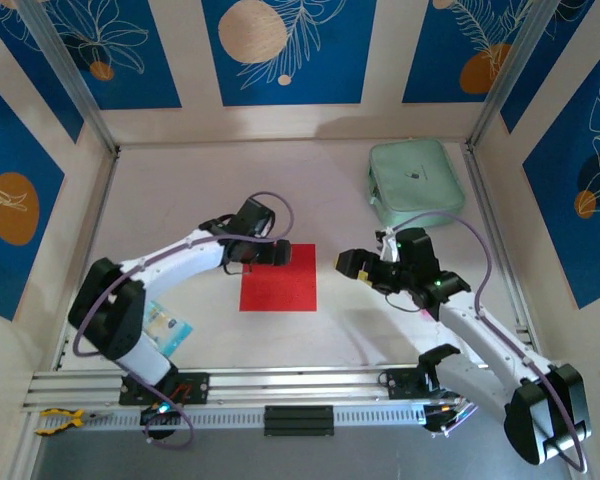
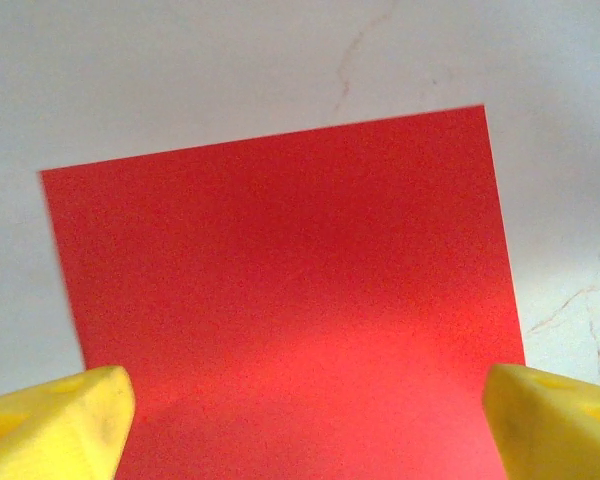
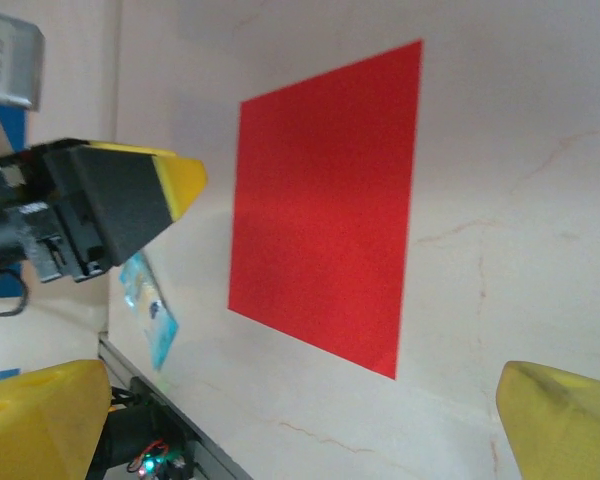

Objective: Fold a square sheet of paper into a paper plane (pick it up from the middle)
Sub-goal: Move the square sheet of paper to the center of the table, then first fold the square sheet of paper in half at the center of the table.

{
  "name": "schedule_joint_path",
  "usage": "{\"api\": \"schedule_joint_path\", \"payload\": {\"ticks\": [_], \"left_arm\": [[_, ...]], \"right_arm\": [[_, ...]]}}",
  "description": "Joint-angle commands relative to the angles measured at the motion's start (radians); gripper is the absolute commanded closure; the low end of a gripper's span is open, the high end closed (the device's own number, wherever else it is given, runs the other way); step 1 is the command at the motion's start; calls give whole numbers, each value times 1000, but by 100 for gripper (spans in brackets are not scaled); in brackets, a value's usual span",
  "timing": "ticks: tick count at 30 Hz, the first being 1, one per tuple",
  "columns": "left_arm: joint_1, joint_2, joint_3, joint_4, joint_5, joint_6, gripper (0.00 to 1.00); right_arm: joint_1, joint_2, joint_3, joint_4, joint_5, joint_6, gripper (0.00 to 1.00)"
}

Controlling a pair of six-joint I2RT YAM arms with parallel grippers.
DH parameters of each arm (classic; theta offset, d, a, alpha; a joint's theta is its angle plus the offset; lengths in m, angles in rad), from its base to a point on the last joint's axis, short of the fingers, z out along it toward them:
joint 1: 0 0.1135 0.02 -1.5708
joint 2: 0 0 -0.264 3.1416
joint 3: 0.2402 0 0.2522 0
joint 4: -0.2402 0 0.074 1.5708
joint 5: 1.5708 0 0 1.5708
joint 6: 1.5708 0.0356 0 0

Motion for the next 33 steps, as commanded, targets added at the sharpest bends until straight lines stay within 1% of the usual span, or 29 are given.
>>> {"api": "schedule_joint_path", "payload": {"ticks": [1,3,5,13,16,22,28,33], "left_arm": [[-8,61,68,-135,43,-4,0],[-18,80,90,-156,27,-32,0],[-27,104,107,-161,33,-44,0],[-60,249,227,-274,17,-62,0],[-67,286,251,-287,7,-77,1],[-72,319,259,-288,2,-113,1],[-74,342,265,-279,19,-112,1],[-76,356,274,-284,10,-109,1]], "right_arm": [[32,43,76,-126,90,-23,1],[38,69,102,-184,134,-9,1],[42,88,114,-200,139,-7,1],[49,120,113,-198,149,18,1],[50,133,111,-198,149,23,1],[51,150,113,-201,150,25,1],[50,161,113,-202,149,24,1],[50,163,115,-204,152,23,1]]}}
